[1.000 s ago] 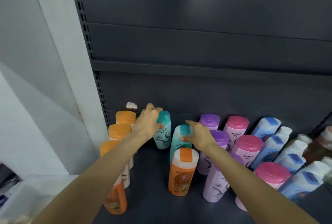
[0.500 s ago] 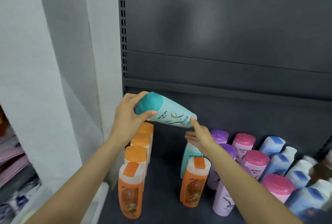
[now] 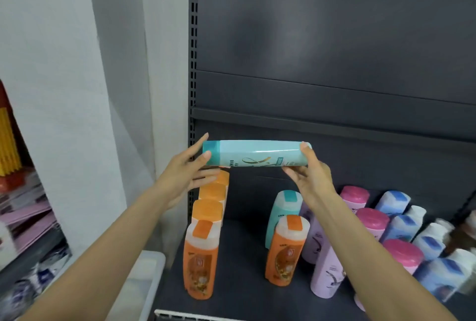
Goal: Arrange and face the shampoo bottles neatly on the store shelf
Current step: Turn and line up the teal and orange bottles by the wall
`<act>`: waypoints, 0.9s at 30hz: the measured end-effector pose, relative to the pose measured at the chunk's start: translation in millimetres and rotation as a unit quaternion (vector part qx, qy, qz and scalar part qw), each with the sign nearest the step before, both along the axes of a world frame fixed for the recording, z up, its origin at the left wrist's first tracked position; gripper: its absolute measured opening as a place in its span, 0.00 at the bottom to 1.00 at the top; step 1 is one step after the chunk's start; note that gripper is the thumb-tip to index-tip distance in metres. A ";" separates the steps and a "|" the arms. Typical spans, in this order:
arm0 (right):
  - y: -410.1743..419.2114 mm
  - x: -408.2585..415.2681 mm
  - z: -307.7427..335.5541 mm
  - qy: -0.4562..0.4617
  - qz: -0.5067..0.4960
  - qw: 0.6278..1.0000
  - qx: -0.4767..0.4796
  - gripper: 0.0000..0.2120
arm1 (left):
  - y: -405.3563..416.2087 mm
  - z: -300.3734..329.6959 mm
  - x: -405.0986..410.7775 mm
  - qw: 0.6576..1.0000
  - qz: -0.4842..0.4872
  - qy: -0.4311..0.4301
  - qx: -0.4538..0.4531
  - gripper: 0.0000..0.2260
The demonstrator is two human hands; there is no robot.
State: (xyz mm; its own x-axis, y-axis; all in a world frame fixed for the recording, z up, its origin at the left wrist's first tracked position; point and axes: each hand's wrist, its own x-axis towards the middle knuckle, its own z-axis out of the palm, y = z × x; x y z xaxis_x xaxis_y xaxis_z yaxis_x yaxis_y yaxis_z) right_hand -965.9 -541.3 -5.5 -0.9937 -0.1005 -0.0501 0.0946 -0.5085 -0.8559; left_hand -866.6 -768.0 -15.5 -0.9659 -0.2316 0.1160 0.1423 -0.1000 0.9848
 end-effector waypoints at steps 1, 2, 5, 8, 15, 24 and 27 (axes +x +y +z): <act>1.6 0.1 0.5 0.007 -0.009 1.000 -0.003 0.09 | 0.6 0.1 -0.6 0.999 -0.008 -0.011 0.034 0.22; 3.2 0.5 1.0 0.015 -0.010 1.000 -0.010 0.08 | 0.9 -0.5 -1.4 0.998 -0.018 -0.017 0.061 0.23; 7.5 2.7 2.0 0.038 0.013 0.999 -0.030 0.11 | 3.2 -7.6 -2.6 0.995 -0.020 -0.040 0.085 0.26; 11.8 5.2 1.7 0.054 0.049 0.996 -0.041 0.11 | 3.6 -14.7 -3.1 0.993 0.002 -0.061 0.101 0.24; 16.5 9.8 -8.2 0.102 0.108 0.989 0.009 0.14 | -7.2 -27.0 -0.3 0.998 0.022 -0.027 0.051 0.24; 9.9 6.7 -10.9 0.063 0.044 0.997 0.021 0.14 | -5.3 -30.4 -5.5 0.997 0.059 0.012 0.054 0.26; 9.6 4.5 -16.4 0.008 -0.002 0.999 0.042 0.12 | -6.3 -29.1 -6.4 0.998 0.043 0.027 -0.049 0.29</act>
State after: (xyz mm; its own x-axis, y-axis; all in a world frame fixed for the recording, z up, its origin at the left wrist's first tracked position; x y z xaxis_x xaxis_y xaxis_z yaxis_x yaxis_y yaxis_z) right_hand -961.4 -531.7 -21.9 -0.9948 -0.0931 -0.0420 0.0786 -0.4349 -0.8970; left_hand -873.1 -774.2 -44.6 -0.9348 -0.2979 0.1934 0.1993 0.0107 0.9799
